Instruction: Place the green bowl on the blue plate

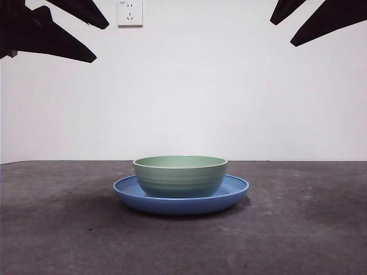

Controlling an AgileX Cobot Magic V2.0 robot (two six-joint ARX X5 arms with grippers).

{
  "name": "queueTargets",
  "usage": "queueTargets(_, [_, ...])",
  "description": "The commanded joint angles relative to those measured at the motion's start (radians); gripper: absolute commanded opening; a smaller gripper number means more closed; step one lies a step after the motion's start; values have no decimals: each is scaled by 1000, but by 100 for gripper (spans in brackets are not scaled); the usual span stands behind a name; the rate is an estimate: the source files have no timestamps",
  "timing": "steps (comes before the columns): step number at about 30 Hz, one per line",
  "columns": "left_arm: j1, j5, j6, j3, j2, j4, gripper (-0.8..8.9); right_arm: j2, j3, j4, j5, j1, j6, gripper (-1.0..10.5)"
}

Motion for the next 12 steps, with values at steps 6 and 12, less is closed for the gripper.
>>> queueTargets(6, [-5,4,5,9,4,8,218,-11,-108,84,5,67,-10,210])
queueTargets(12, [-5,4,5,9,4,8,218,-11,-132,117,5,71,-6,210])
